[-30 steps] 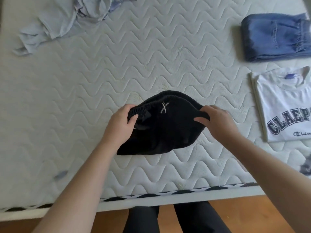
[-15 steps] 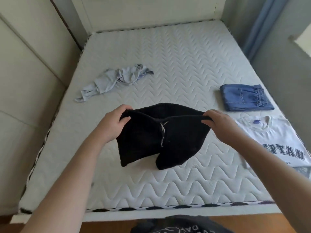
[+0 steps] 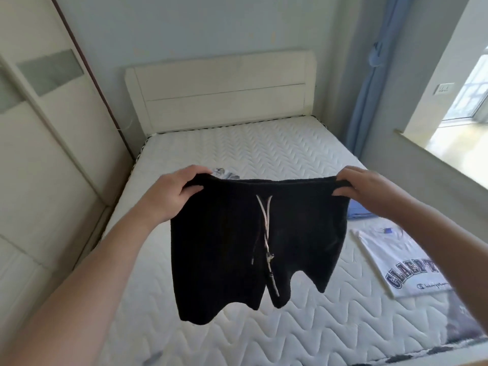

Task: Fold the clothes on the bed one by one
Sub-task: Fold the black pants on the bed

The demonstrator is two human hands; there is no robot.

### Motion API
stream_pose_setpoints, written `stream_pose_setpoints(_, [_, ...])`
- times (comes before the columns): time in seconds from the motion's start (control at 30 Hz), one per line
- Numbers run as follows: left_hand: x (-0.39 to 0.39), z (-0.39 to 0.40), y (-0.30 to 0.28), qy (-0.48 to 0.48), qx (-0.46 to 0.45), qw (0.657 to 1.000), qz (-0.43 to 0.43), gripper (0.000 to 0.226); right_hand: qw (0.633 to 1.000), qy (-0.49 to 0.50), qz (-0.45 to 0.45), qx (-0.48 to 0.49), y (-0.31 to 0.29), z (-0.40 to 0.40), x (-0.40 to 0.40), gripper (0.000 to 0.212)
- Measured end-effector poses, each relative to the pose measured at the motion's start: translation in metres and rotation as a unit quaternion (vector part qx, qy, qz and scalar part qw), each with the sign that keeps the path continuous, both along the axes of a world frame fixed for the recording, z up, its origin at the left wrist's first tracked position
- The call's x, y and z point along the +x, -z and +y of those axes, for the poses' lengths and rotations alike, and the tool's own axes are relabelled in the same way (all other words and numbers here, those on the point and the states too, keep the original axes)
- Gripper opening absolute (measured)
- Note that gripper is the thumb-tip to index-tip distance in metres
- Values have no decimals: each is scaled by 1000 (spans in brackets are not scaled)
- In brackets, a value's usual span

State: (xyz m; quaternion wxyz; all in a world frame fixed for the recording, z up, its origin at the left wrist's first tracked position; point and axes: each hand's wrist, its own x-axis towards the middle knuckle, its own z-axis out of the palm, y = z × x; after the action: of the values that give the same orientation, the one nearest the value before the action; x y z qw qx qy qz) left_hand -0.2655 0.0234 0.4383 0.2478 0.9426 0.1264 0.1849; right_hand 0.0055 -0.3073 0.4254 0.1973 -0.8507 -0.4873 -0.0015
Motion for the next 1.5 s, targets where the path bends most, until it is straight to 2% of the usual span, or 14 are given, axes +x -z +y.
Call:
stream_pose_setpoints(0.13, [-16,7,-23,-41,18,999,-27,44,998,17,-33,55,-25,0,-15,14])
stream_pose_setpoints(0.3, [-24,6,-53,-63,-35,994,-82,39,993,14,-35,112,-46,5,-17,8])
stream_pose_setpoints(0.43, [-25,2,-70,-79,-63,990,-98,18,988,4,9,153,-62,12,-13,28])
stream_pose_setpoints(0.5, [-24,0,-73,-74,-110,984,-117,8,992,12,22,125,-72,17,-8,31])
stream_pose_setpoints(0.57, [-21,-5,-76,-53,-189,972,-131,9,994,25,34,102,-77,20,-1,14])
stream_pose_setpoints(0.63, [-16,-12,-78,-31,-290,946,-140,16,986,34,107,127,-77,20,5,14])
stream_pose_setpoints(0.67, [-12,-15,-78,-30,-346,925,-154,19,969,30,189,159,-77,19,6,19])
stream_pose_setpoints(0.77, [4,-31,-78,-84,-459,863,-196,18,866,6,437,243,-73,18,6,24])
stream_pose_setpoints(0.87, [22,-52,-75,-171,-517,810,-218,12,795,61,533,283,-68,27,-4,29])
stream_pose_setpoints(0.97, [36,-73,-67,-208,-572,758,-235,12,702,100,624,330,-63,38,-20,25])
stream_pose_setpoints(1.07, [46,-98,-58,-207,-556,759,-268,16,660,97,650,363,-65,45,-41,23])
stream_pose_setpoints(1.2, [55,-126,-55,-183,-481,796,-319,20,687,42,627,366,-77,54,-71,24])
stream_pose_setpoints(1.43, [65,-159,-46,-188,-276,879,-342,5,785,-24,517,340,-83,64,-112,24])
stream_pose_setpoints(1.5, [66,-163,-43,-189,-223,892,-345,6,787,-54,522,325,-80,65,-117,31])
